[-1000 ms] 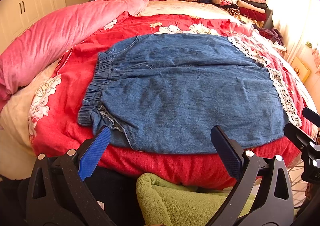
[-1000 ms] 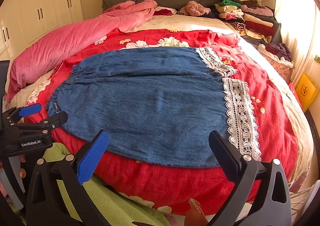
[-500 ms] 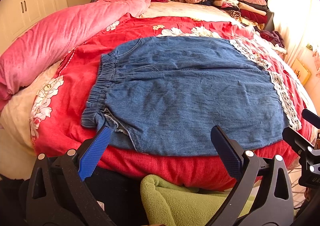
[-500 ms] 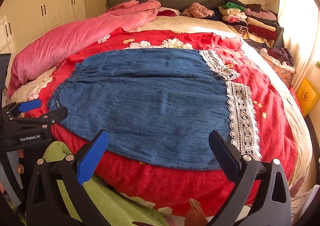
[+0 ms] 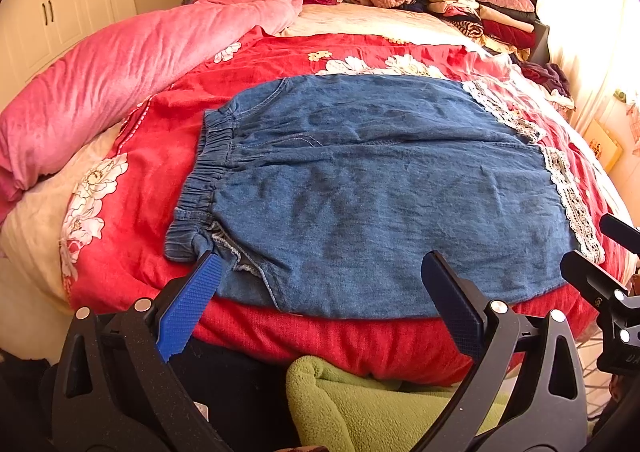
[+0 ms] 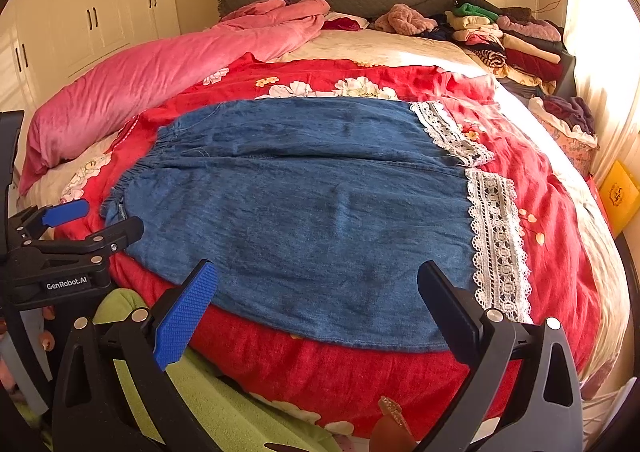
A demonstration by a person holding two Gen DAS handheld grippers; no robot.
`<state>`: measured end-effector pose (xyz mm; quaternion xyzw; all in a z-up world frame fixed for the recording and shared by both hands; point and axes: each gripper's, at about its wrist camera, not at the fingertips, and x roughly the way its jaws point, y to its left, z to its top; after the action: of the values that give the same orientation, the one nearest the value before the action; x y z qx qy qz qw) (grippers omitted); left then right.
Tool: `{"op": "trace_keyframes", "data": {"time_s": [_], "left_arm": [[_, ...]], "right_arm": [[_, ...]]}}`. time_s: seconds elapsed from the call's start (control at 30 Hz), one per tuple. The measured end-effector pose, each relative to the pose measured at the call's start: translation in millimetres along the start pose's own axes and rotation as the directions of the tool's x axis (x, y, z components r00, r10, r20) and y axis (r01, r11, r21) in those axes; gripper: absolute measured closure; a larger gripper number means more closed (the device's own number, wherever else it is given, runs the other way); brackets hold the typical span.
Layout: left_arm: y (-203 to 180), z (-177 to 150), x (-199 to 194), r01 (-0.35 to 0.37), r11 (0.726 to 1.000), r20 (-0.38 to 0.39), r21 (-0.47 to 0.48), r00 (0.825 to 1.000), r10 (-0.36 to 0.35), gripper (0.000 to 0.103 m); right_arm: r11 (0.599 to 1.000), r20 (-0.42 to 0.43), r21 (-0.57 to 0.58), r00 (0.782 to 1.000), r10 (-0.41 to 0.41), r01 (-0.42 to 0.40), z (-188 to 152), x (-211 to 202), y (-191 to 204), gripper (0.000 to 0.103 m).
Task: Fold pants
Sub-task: 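Move both grippers down toward the elastic leg cuff of the denim pants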
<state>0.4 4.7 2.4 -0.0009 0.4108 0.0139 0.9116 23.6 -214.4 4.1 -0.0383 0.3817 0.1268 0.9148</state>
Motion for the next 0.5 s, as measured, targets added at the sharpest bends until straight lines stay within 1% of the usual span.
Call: {"op": "trace_keyframes", "data": {"time_s": [0.3, 0.5], "left_arm": [[20, 21, 16, 0.001, 1.000, -0.032, -0.018, 0.999, -0.002, 0.009], [37, 36, 28, -0.017, 0.999, -0.038, -0.042, 0.999, 0.015, 0.009]], "right_arm": [[1.000, -0.015, -0.019, 1.000, 0.023, -0.023, 18, 19, 8, 0.004], [0.999, -0.017, -0.033, 1.000, 0.026, -0.027, 34, 35, 8, 0.004]]}}
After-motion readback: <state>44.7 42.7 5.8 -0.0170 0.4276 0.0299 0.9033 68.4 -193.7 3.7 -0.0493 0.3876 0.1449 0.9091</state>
